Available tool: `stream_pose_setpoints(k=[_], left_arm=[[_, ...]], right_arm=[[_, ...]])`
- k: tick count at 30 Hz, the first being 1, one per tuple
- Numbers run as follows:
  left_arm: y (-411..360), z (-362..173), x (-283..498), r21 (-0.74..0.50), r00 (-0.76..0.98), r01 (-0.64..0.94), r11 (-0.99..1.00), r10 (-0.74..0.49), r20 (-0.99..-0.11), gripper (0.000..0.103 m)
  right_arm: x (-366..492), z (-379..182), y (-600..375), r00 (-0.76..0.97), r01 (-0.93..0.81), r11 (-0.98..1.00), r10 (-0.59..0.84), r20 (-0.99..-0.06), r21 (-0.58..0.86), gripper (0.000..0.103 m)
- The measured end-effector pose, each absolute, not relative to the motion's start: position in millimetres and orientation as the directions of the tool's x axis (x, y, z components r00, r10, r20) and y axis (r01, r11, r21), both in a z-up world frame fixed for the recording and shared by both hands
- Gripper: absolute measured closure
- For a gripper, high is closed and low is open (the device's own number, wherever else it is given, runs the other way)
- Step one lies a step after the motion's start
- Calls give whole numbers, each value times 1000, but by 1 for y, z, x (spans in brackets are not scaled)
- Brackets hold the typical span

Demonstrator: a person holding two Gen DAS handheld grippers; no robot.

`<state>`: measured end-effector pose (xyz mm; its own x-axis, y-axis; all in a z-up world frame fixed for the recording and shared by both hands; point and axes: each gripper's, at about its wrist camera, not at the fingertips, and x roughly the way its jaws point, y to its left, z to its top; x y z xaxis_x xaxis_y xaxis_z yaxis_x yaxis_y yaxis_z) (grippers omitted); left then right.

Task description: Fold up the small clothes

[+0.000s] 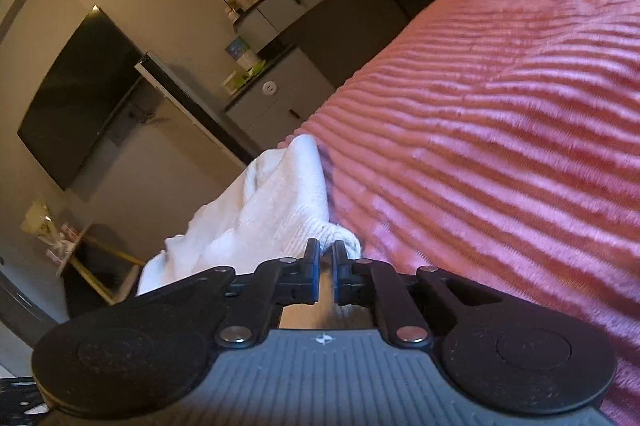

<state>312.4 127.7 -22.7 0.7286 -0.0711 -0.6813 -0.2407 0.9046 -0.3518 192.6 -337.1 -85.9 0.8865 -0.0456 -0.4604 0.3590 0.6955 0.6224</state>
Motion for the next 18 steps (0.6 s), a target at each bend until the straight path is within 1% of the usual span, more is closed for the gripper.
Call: stream_pose_setpoints(k=[1, 3, 5, 8, 11, 13, 15, 17, 18], left_arm=[[136, -22, 308, -350, 729, -262, 899, -54, -683, 52], [159, -22, 298, -337, 718, -327, 883, 0, -696, 44], [180, -23, 290, -339, 708, -376, 863, 32, -706, 42], [211, -28, 280, -384, 692, -456, 803, 49, -720, 40], [236, -37, 276, -448, 692, -500, 741, 32, -721, 40], [247, -44, 277, -490, 696, -525, 697, 20, -718, 40], [255, -50, 279, -522, 695, -541, 660, 1, -719, 39], [250, -47, 278, -512, 691, -551, 659, 16, -722, 41], [243, -42, 278, -493, 692, -541, 682, 29, -721, 41]], right_arm=[[194, -86, -336, 884, 360, 700, -45, -464, 617, 97], [193, -83, -333, 884, 358, 715, -51, -465, 601, 97], [193, -77, -326, 881, 358, 747, -72, -467, 560, 96], [194, -67, -311, 895, 321, 790, -74, -439, 522, 96], [191, -63, -301, 917, 253, 809, -27, -397, 531, 96], [192, -63, -297, 923, 212, 818, 13, -385, 535, 96], [196, -65, -294, 917, 186, 819, 53, -394, 542, 95], [199, -69, -294, 909, 186, 807, 75, -410, 560, 93], [200, -71, -295, 904, 200, 805, 68, -421, 558, 90]])
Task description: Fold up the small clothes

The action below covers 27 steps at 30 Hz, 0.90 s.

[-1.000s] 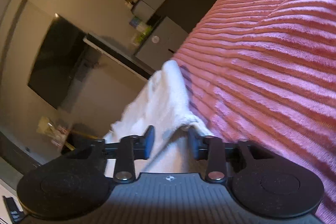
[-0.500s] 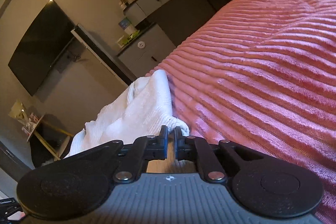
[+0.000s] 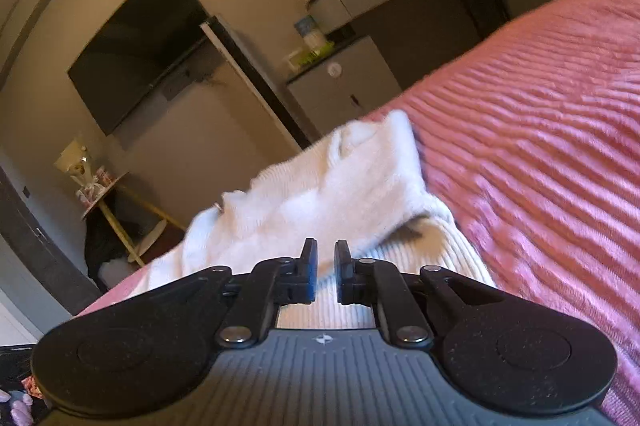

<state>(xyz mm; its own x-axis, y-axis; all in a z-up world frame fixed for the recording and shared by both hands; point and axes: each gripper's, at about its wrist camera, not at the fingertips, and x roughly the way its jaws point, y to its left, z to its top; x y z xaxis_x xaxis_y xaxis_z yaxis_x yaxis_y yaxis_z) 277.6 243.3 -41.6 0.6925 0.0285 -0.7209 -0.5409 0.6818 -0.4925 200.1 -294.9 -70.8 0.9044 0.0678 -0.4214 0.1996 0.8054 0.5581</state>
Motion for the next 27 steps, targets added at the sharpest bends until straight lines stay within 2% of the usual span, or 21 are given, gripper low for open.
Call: stream_pose_setpoints(k=[3, 6, 9, 12, 14, 16, 18, 27], left_arm=[[201, -21, 275, -419, 738, -443, 793, 57, -672, 38], [162, -6, 280, -445, 792, -312, 839, -29, -609, 27], [131, -5, 289, -466, 795, -243, 851, -101, -598, 28], [102, -9, 295, -435, 783, -192, 880, -130, -608, 28], [89, -14, 298, -415, 770, -166, 894, -145, -621, 28], [76, -16, 301, -391, 763, -145, 909, -148, -629, 28], [69, -21, 304, -375, 756, -132, 917, -152, -637, 28], [48, -35, 320, -330, 720, -132, 935, -138, -680, 29]], right_arm=[[203, -76, -303, 894, 246, 777, 50, -446, 579, 81], [203, -83, -314, 892, 265, 725, 66, -448, 635, 80], [204, -90, -324, 900, 258, 654, 106, -423, 712, 71], [211, -94, -328, 910, 235, 608, 136, -391, 758, 70], [218, -98, -327, 908, 225, 605, 154, -389, 764, 71], [225, -100, -323, 907, 209, 615, 169, -386, 761, 77], [231, -99, -322, 902, 196, 629, 186, -390, 752, 96], [228, -99, -338, 900, 298, 657, 49, -434, 692, 97]])
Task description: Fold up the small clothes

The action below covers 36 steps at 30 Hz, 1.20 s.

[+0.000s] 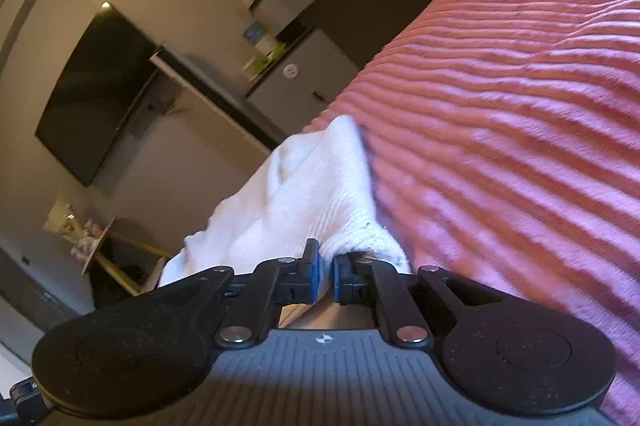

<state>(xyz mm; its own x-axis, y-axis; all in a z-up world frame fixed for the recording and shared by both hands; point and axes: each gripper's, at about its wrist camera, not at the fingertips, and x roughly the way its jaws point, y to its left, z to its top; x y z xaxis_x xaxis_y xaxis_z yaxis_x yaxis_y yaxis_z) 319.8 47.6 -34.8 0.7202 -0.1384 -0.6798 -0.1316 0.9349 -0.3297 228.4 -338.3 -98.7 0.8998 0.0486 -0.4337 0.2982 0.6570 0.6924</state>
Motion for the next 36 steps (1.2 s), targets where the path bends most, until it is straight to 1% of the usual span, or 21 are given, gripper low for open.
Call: stream_pose_setpoints(k=[2, 4, 6, 7, 8, 9, 10, 11, 12, 14, 17, 21, 23, 24, 25, 28, 30, 33, 36], left_arm=[[46, -32, 318, -350, 722, -108, 931, -168, -671, 27], [43, -28, 318, -332, 728, -90, 939, -166, -665, 27], [45, -28, 319, -328, 730, -91, 940, -161, -664, 27], [47, -28, 319, -334, 725, -96, 938, -164, -669, 27], [48, -29, 320, -341, 719, -104, 934, -166, -675, 27], [48, -30, 320, -343, 716, -109, 933, -166, -678, 27], [49, -30, 320, -340, 716, -110, 934, -163, -679, 27], [48, -29, 320, -332, 717, -107, 937, -158, -679, 27], [48, -30, 320, -317, 716, -106, 943, -149, -682, 27], [51, -30, 320, -299, 713, -114, 947, -132, -689, 28], [63, -31, 318, -323, 713, -149, 935, -124, -690, 28], [89, -30, 308, -353, 714, -198, 915, -112, -692, 27], [108, -28, 299, -356, 719, -230, 906, -88, -690, 23], [123, -28, 293, -359, 723, -263, 895, -64, -688, 18], [136, -28, 288, -364, 725, -296, 883, -41, -688, 17], [190, -33, 275, -407, 709, -437, 802, 29, -704, 16], [230, -40, 268, -452, 686, -546, 705, 67, -724, 17], [275, -45, 265, -511, 693, -613, 603, 98, -714, 17], [301, -45, 272, -514, 695, -647, 564, 157, -702, 17]], right_arm=[[227, -101, -344, 901, 307, 629, 49, -430, 714, 97], [226, -101, -343, 906, 292, 603, 76, -417, 742, 90], [228, -98, -336, 910, 237, 589, 144, -388, 773, 58], [229, -94, -328, 915, 202, 610, 161, -370, 766, 55], [231, -91, -319, 914, 179, 649, 167, -369, 739, 57], [234, -90, -312, 909, 165, 683, 174, -378, 711, 66], [235, -91, -308, 904, 167, 701, 171, -392, 693, 78], [237, -95, -308, 895, 195, 709, 155, -419, 678, 97], [237, -98, -312, 886, 230, 701, 137, -444, 675, 97], [236, -103, -323, 889, 253, 662, 128, -439, 705, 97], [232, -97, -319, 887, 272, 726, 65, -457, 631, 97], [234, -99, -317, 883, 277, 724, 69, -465, 632, 97], [234, -99, -318, 882, 269, 719, 83, -465, 640, 94], [232, -98, -317, 882, 266, 720, 86, -463, 641, 93], [233, -96, -316, 882, 264, 723, 86, -463, 638, 92], [232, -95, -313, 883, 255, 732, 90, -461, 632, 87], [231, -94, -312, 884, 250, 735, 92, -458, 630, 83], [228, -91, -308, 885, 244, 746, 90, -457, 619, 79], [222, -87, -303, 885, 237, 754, 93, -457, 612, 77]])
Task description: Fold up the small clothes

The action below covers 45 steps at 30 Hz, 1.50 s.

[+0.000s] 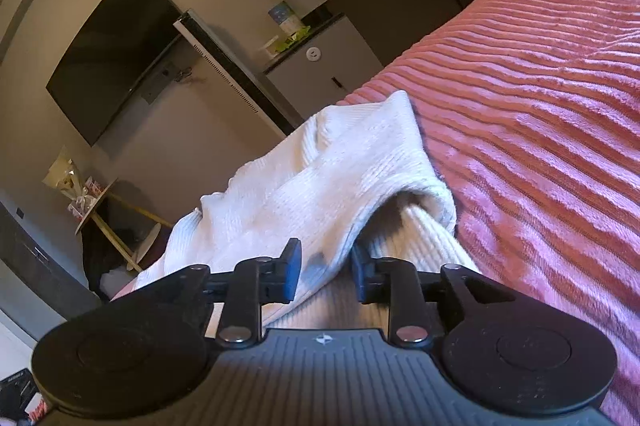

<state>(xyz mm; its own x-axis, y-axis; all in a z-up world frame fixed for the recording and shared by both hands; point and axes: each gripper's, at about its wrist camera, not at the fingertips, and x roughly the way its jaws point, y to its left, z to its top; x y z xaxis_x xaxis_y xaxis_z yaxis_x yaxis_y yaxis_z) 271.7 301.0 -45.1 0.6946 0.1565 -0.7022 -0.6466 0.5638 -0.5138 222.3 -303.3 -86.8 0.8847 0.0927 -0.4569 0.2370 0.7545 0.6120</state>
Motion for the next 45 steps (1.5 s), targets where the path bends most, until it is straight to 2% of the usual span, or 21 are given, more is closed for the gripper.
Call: stream_pose_setpoints(k=[2, 4, 5, 7, 8, 10, 11, 13, 16, 18, 22, 25, 29, 32, 35, 37, 41, 45], left_arm=[[307, -45, 276, -507, 702, -651, 565, 194, -686, 20], [310, -47, 284, -489, 692, -661, 570, 210, -691, 35], [309, -47, 288, -481, 694, -655, 582, 213, -687, 38], [309, -50, 293, -466, 690, -654, 596, 218, -690, 58], [309, -50, 295, -460, 686, -658, 597, 221, -694, 62], [309, -49, 293, -455, 684, -664, 594, 235, -690, 89], [308, -46, 292, -448, 686, -665, 598, 250, -684, 93], [301, -36, 288, -409, 691, -661, 630, 297, -659, 94], [276, -6, 282, -347, 742, -599, 721, 338, -579, 95], [247, 21, 281, -307, 813, -491, 816, 301, -498, 95], [162, 69, 282, -156, 909, -243, 957, 169, -381, 95], [95, 80, 281, -123, 935, -65, 990, 17, -354, 94], [13, 56, 283, -80, 908, 81, 994, -107, -405, 94], [-27, 22, 290, -95, 849, 136, 986, -166, -502, 93], [-47, -11, 294, -77, 776, 160, 984, -174, -607, 79], [-45, -19, 284, -71, 763, 147, 987, -159, -627, 49], [-13, -10, 253, -113, 771, 80, 990, -134, -623, 46], [33, -13, 225, -96, 741, -65, 993, -17, -671, 35]], right_arm=[[217, -84, -298, 881, 229, 763, 101, -462, 604, 77], [212, -81, -292, 877, 219, 776, 109, -468, 592, 77], [209, -79, -289, 876, 213, 781, 113, -469, 586, 77], [203, -76, -284, 874, 203, 790, 121, -471, 579, 77], [200, -74, -281, 874, 199, 793, 122, -470, 576, 77], [196, -70, -277, 876, 185, 802, 128, -466, 568, 77], [195, -68, -274, 878, 176, 808, 129, -461, 562, 77], [195, -67, -271, 881, 159, 816, 137, -453, 555, 77], [195, -66, -269, 880, 153, 816, 144, -453, 557, 77], [196, -66, -269, 881, 151, 813, 148, -450, 563, 77], [195, -65, -271, 886, 147, 805, 151, -439, 575, 77], [194, -63, -272, 892, 145, 801, 149, -427, 581, 77], [192, -62, -279, 896, 153, 788, 143, -419, 596, 77], [193, -66, -286, 897, 156, 770, 152, -415, 619, 77], [195, -69, -289, 892, 151, 758, 172, -419, 634, 77], [197, -70, -289, 891, 144, 755, 182, -416, 640, 77], [201, -70, -285, 891, 122, 761, 199, -409, 637, 77], [203, -65, -267, 880, 51, 802, 245, -406, 595, 76]])
